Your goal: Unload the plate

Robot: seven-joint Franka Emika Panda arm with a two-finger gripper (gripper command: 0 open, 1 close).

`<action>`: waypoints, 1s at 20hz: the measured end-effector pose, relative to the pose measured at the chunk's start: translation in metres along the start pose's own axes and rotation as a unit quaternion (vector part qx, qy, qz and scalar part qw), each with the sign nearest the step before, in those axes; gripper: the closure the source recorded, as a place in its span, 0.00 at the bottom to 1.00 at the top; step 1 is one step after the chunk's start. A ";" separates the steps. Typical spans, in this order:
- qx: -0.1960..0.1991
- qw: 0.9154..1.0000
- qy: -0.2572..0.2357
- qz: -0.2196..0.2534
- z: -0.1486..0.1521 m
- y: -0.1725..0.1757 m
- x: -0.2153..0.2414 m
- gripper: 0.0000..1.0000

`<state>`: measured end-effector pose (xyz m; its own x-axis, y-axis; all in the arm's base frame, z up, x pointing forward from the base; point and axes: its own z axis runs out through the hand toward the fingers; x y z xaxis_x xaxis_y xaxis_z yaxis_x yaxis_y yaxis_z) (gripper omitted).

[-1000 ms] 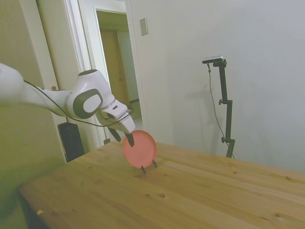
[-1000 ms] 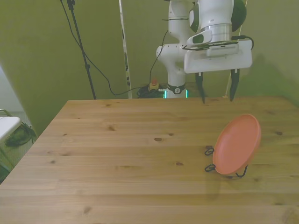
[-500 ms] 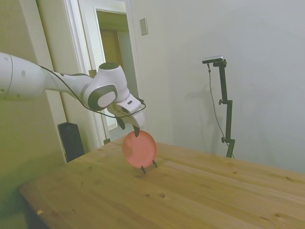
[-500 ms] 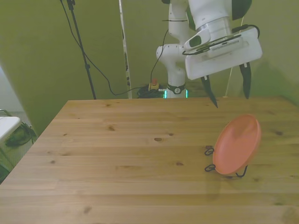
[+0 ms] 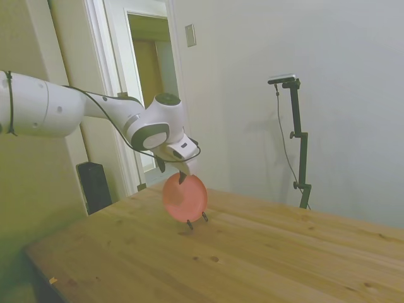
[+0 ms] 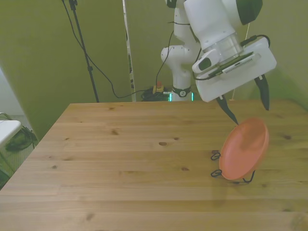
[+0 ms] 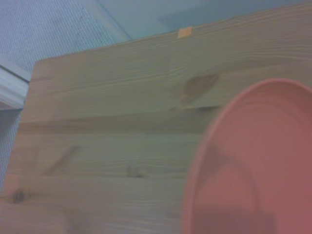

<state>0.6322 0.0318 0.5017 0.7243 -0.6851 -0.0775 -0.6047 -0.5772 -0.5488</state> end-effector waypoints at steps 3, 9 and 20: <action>0.002 1.000 -0.004 -0.006 0.008 -0.008 0.000 0.00; 0.006 1.000 -0.010 -0.003 0.013 -0.009 0.001 1.00; 0.007 1.000 -0.014 -0.003 0.018 -0.007 0.003 1.00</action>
<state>0.6445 0.0418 0.4898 0.7371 -0.6688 -0.0972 -0.5958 -0.5752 -0.5605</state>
